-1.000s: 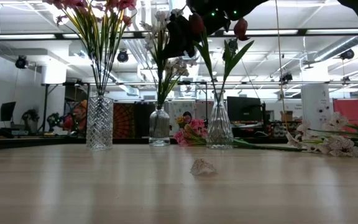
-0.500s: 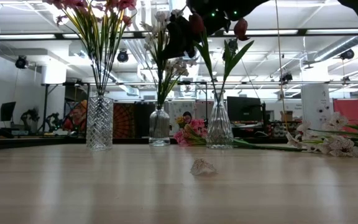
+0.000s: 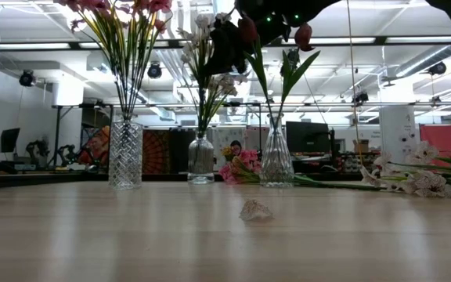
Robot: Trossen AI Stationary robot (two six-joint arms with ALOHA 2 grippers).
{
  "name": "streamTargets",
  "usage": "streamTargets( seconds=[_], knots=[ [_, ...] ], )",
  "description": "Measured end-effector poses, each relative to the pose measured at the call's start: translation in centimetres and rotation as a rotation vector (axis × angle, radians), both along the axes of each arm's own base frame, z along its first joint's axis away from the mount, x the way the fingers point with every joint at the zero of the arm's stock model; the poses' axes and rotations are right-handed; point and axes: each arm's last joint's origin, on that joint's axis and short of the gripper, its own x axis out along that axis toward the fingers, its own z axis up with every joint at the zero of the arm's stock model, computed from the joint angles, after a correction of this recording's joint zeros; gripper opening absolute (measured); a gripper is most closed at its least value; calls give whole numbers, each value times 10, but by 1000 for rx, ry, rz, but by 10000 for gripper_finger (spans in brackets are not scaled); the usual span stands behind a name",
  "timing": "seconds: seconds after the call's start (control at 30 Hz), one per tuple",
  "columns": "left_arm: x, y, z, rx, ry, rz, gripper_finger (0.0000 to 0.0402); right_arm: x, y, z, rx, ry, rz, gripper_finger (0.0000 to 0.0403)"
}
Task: Sort flowers into vase by color
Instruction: Put the top white flower into the top transparent vase
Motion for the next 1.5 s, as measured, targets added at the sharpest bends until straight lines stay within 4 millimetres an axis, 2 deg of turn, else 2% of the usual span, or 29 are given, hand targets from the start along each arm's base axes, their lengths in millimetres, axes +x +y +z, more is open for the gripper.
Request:
streamTargets(
  seconds=[1.5],
  knots=[
    [0,0,1,-12,-10,-1,190,-1,0,-8,-4,28,11,13]
  ],
)
